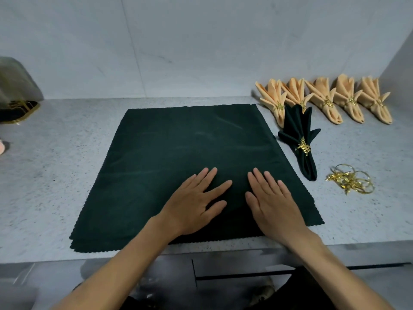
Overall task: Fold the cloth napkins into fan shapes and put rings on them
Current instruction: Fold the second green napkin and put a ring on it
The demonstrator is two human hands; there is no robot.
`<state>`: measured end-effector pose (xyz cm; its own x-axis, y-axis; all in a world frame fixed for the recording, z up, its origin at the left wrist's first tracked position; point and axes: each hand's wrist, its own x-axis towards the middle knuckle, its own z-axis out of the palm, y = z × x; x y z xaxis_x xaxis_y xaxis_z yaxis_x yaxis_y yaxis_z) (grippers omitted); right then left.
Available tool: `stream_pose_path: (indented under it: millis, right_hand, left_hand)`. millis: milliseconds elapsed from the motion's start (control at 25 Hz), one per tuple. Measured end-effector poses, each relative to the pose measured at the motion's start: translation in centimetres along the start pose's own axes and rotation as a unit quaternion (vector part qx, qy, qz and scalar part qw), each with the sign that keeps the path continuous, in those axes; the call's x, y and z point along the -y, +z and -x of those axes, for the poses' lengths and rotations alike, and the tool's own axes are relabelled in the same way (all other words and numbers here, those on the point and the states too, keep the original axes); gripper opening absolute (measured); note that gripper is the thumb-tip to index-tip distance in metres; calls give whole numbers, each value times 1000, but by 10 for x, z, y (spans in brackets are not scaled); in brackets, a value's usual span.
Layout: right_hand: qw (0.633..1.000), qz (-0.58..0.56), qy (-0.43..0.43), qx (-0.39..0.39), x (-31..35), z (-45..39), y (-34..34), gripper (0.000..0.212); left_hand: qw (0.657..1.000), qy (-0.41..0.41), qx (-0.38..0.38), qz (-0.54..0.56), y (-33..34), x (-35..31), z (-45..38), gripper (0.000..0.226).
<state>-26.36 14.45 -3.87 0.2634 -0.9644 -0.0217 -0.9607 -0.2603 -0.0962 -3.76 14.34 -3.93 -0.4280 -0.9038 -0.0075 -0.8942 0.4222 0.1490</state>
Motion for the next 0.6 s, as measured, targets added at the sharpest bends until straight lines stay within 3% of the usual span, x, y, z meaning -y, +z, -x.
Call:
stream_pose_path:
  millis: [160,280,360,520,600]
  right_hand:
    - [995,40,66,60,1,-6,-25,63]
    - [998,-35,-59,-3,50,-26,-21,71]
    - [988,-106,-115,4,73,-28,-11,61]
    - [993,-55,-108,-1,28,-15,-1,77]
    - [989,-9,-142,-51,5,2,-3,71]
  left_hand:
    - [1000,9,-4,-17,-2,0,2,65]
    - [1000,21,-8,-6,0,1,1,70]
    - [999,26,-21,20,0,2,2,74]
    - [999,21,-15,-25,2,5,5,78]
    - [999,26,-9,-37,1,3,5,87]
